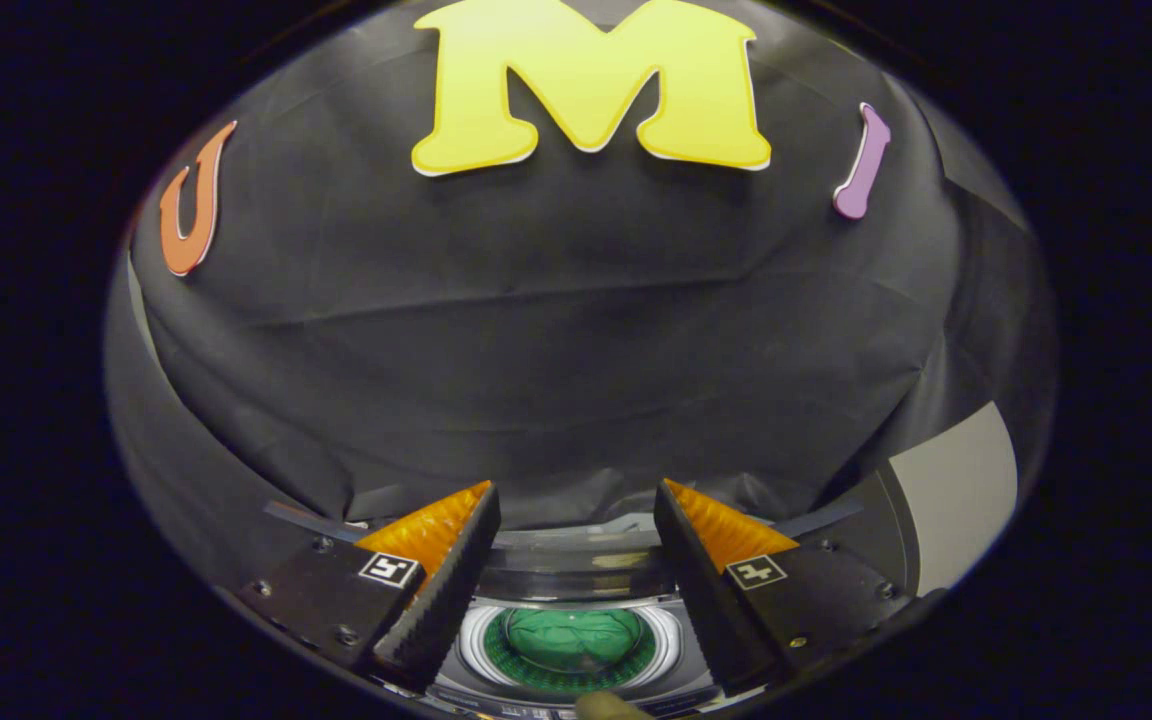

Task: Put the clothes into the washing machine and then close the washing machine lid.

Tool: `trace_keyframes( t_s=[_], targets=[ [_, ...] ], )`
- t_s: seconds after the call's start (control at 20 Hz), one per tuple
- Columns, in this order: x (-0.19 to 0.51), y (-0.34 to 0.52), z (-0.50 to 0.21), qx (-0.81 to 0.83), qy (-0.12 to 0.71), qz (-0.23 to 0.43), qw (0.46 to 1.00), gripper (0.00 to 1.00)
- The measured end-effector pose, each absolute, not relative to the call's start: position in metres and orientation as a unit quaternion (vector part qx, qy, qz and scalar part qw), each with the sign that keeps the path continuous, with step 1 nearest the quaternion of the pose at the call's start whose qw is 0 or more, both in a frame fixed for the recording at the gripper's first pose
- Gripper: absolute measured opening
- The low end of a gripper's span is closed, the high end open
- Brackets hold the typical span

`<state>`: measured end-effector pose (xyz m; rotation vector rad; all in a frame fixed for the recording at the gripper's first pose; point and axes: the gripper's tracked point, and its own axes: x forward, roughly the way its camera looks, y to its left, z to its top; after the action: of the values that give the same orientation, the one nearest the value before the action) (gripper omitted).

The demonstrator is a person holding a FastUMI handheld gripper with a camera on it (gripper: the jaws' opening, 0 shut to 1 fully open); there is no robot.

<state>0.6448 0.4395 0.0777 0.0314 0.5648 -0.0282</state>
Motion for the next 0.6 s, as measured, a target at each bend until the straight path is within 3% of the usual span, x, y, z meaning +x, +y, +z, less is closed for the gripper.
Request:
trace_keyframes(
  t_s=[0.6],
  targets=[
    [0.605, 0.439, 0.071, 0.013, 0.26, -0.005, 0.965, 0.97]
  ],
)
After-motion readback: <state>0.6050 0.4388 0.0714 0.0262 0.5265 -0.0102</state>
